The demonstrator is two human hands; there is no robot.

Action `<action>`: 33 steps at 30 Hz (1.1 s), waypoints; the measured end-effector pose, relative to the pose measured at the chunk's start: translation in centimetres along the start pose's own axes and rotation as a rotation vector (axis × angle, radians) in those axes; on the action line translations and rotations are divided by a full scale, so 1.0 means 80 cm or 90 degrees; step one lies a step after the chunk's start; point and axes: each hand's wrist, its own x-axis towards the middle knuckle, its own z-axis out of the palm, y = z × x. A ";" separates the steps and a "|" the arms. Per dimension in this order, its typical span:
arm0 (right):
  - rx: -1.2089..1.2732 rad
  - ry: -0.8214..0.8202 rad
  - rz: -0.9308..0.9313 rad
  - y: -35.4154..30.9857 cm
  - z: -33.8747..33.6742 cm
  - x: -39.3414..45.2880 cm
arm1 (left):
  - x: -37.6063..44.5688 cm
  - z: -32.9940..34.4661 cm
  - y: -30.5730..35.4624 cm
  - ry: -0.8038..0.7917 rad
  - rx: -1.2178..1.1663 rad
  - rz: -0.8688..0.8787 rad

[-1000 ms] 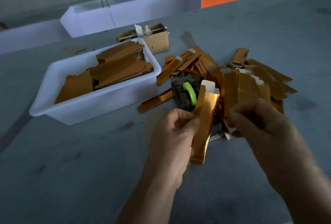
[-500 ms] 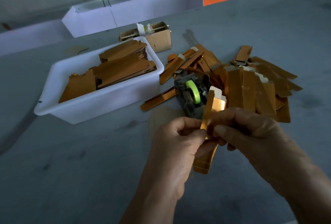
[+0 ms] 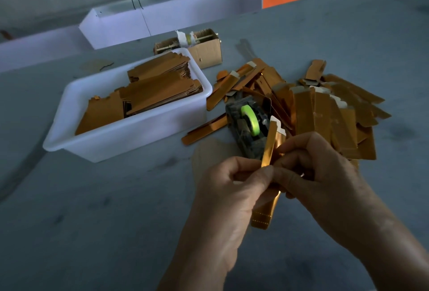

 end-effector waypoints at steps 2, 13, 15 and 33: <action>-0.016 0.011 -0.006 0.000 0.003 -0.001 | 0.001 0.002 -0.003 0.030 -0.004 0.010; -0.258 0.126 0.000 -0.014 0.012 -0.006 | -0.003 0.019 -0.021 0.192 0.124 0.201; -0.263 0.118 0.000 -0.012 0.008 -0.005 | -0.006 0.014 -0.017 0.213 0.175 0.258; 0.232 0.023 0.126 0.000 -0.009 0.015 | -0.001 -0.051 0.007 0.092 0.282 0.076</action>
